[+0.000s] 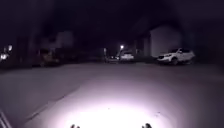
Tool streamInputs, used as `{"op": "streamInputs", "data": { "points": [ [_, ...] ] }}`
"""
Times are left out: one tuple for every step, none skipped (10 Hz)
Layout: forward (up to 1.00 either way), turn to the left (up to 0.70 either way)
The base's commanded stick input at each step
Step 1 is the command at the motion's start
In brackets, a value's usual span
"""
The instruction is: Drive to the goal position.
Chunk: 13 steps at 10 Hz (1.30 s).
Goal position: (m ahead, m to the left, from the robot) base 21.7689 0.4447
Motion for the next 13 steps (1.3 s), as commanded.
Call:
{"op": "streamInputs", "data": {
  "points": [
    [0.85,0.0],
    [0.85,0.0],
    [0.85,0.0],
    [0.85,0.0],
    [0.85,0.0],
    [0.85,0.0],
    [0.85,0.0],
    [0.85,0.0],
    [0.85,0.0],
    [0.85,0.0],
    [0.85,0.0],
    [0.85,0.0],
    [0.85,0.0]
  ]
}}
